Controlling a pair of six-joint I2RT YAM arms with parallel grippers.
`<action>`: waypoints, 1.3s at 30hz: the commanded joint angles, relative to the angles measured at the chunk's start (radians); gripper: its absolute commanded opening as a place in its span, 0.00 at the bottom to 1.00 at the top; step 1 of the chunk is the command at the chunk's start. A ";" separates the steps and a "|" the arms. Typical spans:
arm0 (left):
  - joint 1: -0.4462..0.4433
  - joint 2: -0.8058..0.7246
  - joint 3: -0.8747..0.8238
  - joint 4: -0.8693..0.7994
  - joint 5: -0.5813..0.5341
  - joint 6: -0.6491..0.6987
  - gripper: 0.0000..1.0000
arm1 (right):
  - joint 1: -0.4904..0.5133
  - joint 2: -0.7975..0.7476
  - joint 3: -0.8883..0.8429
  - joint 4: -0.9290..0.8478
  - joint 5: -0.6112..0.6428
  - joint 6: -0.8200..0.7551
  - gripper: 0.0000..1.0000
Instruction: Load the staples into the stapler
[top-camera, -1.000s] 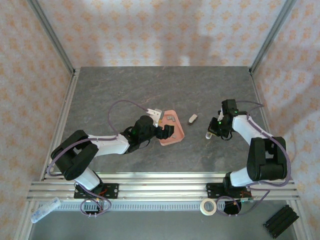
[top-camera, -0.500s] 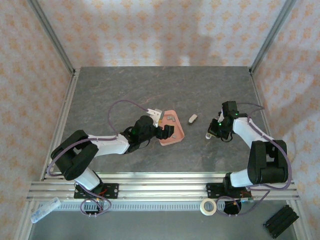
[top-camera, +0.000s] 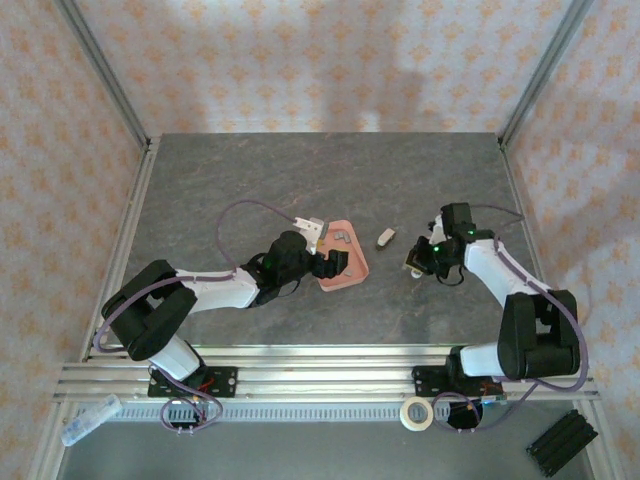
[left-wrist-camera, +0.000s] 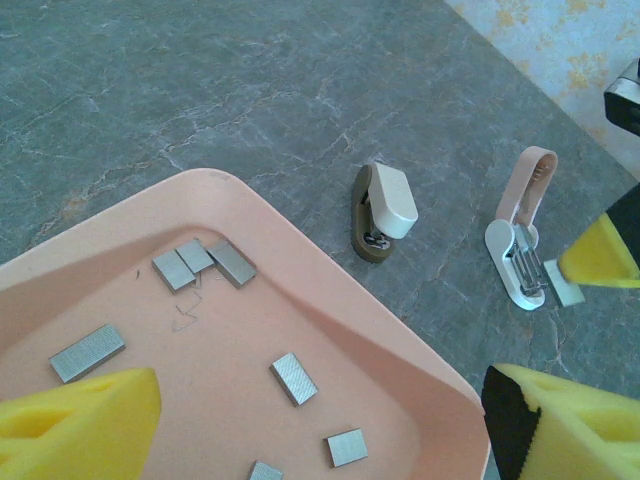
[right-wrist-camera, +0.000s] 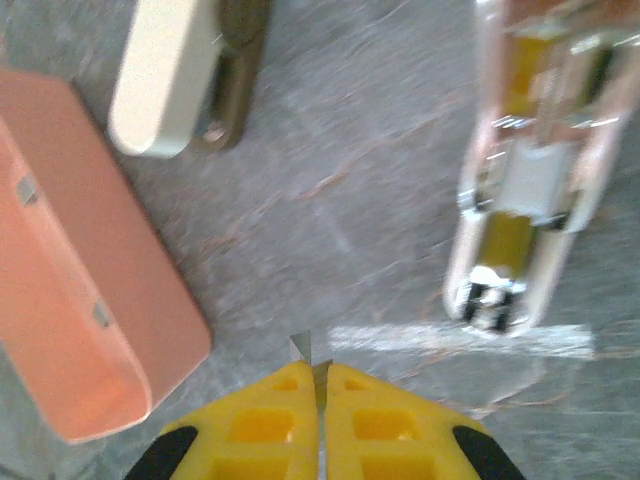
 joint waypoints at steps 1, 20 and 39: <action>-0.007 -0.031 0.010 0.007 -0.023 0.021 0.84 | 0.064 -0.026 -0.029 0.003 -0.070 -0.013 0.08; -0.009 -0.127 -0.095 0.049 -0.061 -0.002 0.84 | 0.208 -0.274 -0.320 0.119 -0.094 0.159 0.08; -0.013 -0.122 -0.106 0.057 -0.064 0.003 0.84 | 0.295 -0.095 -0.309 0.226 -0.107 0.153 0.08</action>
